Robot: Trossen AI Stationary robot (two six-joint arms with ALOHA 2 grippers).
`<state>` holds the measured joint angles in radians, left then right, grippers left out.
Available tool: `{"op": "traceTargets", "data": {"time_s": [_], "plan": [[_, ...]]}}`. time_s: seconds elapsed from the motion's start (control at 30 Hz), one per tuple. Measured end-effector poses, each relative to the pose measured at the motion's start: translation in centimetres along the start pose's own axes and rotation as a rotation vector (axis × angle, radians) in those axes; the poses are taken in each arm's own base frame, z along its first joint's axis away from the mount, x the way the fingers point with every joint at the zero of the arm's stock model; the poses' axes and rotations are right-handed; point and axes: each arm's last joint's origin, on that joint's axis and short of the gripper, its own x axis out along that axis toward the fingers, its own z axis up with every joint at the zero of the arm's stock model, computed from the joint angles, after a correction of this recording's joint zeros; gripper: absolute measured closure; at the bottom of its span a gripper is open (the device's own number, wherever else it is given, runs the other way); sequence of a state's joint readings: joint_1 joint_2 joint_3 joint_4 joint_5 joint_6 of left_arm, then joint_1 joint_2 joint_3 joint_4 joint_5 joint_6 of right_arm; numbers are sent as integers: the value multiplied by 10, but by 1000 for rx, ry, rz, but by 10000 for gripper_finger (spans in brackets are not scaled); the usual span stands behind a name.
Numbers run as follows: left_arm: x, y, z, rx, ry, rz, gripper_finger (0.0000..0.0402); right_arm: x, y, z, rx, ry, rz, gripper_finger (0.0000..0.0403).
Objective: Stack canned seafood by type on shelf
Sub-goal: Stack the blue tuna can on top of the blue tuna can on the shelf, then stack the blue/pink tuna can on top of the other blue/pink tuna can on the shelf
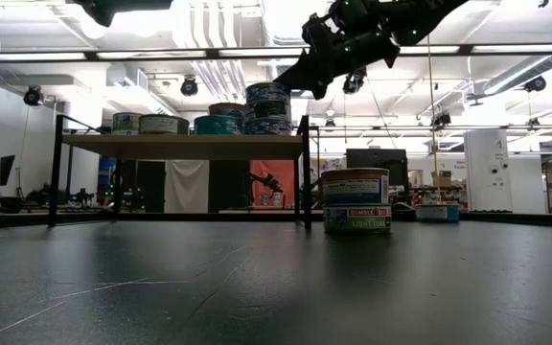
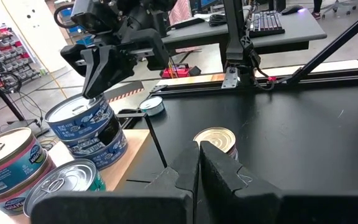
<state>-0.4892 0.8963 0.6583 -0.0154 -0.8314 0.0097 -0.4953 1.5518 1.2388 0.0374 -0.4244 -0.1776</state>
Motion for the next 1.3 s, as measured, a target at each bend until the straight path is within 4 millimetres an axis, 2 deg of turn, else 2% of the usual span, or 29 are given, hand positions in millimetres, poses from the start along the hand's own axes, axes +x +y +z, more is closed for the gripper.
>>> {"op": "traceTargets", "data": {"time_s": [0.33,1.0,1.3], "plan": [[0,0,0,0,0,0,401,-7,3,3,11,15,-6,394],[0,0,1,-12,-11,0,401,-2,14,5,16,15,25,394],[0,0,2,-41,-14,0,401,-29,26,28,0,-51,28,394]]}}
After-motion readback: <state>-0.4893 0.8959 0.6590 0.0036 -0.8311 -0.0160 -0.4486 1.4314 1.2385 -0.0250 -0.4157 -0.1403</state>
